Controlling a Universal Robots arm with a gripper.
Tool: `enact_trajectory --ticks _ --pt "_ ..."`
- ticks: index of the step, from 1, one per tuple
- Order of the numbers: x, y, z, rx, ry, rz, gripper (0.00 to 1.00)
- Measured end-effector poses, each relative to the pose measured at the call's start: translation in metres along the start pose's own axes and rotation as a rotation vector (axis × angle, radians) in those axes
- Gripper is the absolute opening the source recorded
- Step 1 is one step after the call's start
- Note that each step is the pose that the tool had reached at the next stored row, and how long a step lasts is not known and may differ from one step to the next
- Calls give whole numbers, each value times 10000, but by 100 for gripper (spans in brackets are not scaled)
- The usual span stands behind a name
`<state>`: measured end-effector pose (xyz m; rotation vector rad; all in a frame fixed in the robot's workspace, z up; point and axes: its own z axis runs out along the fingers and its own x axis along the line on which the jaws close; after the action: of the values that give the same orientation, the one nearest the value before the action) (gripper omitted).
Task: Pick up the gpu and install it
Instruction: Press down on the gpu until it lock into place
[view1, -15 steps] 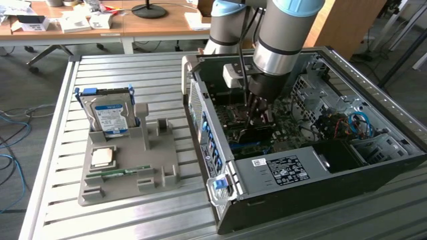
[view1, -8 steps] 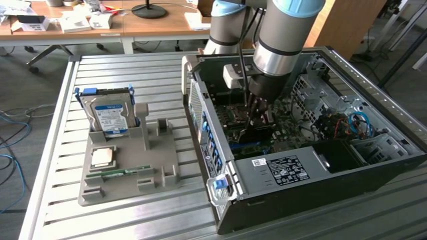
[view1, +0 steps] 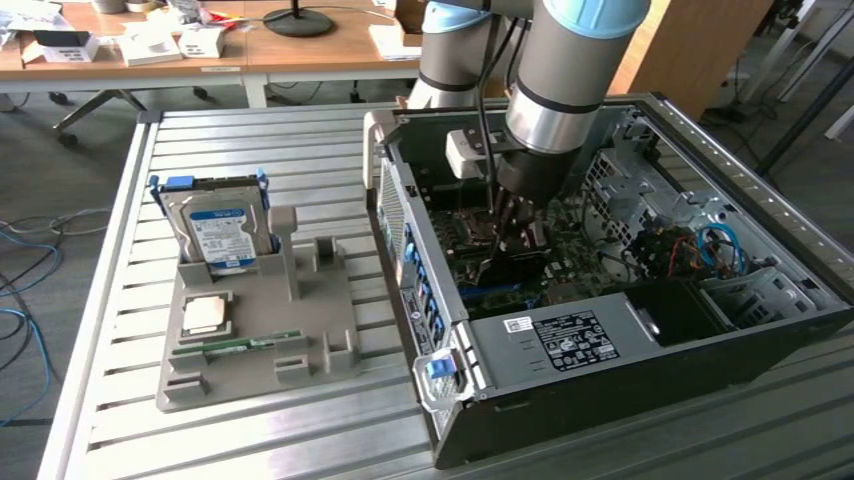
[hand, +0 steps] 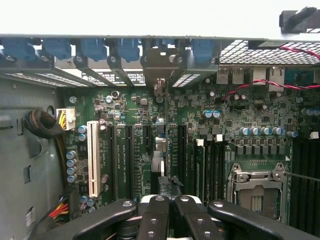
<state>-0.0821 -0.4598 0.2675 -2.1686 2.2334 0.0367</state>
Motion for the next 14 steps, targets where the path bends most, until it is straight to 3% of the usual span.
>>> enact_trajectory --ticks 14 --pt "-15 1 1 -1 -4 0 11"
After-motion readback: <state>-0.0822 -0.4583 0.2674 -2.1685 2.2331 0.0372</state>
